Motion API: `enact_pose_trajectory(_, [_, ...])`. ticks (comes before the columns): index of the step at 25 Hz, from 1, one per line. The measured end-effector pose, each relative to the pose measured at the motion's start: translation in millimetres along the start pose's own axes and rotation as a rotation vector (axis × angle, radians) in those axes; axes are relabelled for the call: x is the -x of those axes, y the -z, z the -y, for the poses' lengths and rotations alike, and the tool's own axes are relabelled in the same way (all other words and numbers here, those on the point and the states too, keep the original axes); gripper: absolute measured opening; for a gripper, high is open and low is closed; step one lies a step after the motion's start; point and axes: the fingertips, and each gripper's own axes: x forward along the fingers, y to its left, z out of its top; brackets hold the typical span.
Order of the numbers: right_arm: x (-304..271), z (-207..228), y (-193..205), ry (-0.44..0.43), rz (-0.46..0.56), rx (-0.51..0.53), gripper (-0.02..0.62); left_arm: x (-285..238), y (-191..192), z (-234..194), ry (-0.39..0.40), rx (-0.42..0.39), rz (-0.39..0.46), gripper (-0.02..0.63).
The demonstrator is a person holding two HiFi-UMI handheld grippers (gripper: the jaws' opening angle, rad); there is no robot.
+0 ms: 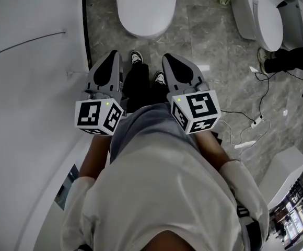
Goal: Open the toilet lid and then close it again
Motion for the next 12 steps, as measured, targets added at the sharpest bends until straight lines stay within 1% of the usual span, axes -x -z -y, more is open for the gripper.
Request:
enact_pose_trajectory(5, [-27.8, 5.6, -13.1, 0.026, -0.016, -0.003, 0.011, -32.7, -9.1, -15.1, 0.056, -0.002, -0.015, 0.006])
enact_pose_trajectory(8, [-53.4, 5.7, -19.4, 0.039, -0.027, -0.001, 0.011, -51.6, -13.8, -32.5, 0.081, -0.007, -0.023, 0.006])
enact_pose_trajectory(12, [-87.8, 5.1, -31.0, 0.059, -0.046, -0.002, 0.011, -73.7, -19.7, -60.9, 0.101, 0.013, -0.05, 0.006])
